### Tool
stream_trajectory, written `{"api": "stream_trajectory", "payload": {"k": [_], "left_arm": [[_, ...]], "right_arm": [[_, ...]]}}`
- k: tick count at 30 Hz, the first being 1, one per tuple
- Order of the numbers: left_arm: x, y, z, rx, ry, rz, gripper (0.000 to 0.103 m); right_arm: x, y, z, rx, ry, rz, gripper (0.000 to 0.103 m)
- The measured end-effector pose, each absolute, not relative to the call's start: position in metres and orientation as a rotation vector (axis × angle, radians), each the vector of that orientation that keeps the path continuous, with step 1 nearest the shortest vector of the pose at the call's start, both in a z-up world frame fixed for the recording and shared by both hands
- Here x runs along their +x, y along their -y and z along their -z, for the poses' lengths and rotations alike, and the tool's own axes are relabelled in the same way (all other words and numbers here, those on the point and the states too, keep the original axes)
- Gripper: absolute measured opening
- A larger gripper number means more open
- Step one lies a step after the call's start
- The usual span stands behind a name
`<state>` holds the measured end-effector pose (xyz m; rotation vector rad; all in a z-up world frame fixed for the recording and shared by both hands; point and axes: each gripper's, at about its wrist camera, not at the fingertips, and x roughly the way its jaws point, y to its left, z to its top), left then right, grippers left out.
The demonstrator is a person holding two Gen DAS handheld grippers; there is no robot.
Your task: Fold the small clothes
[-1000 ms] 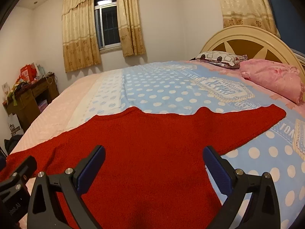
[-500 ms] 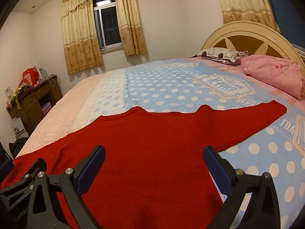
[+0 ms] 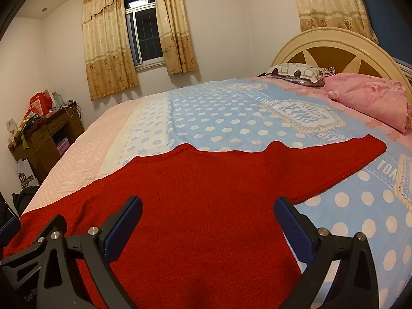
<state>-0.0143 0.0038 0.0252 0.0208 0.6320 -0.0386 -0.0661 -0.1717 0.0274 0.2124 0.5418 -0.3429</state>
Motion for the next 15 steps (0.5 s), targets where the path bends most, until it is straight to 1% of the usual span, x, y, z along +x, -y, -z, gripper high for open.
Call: {"api": "stream_trajectory", "payload": {"k": [5, 11, 15], "left_arm": [[-0.011, -0.008, -0.025, -0.038, -0.67, 0.057, 0.103], [-0.009, -0.007, -0.022, 0.014, -0.672, 0.045, 0.103], [-0.004, -0.014, -0.012, 0.007, -0.699, 0.055, 0.103]], "right_arm": [[-0.07, 0.175, -0.037, 0.233, -0.519, 0.337, 0.102], [-0.063, 0.186, -0.028, 0.25, -0.566, 0.321, 0.102], [-0.061, 0.216, -0.024, 0.241, -0.583, 0.358, 0.102]]}}
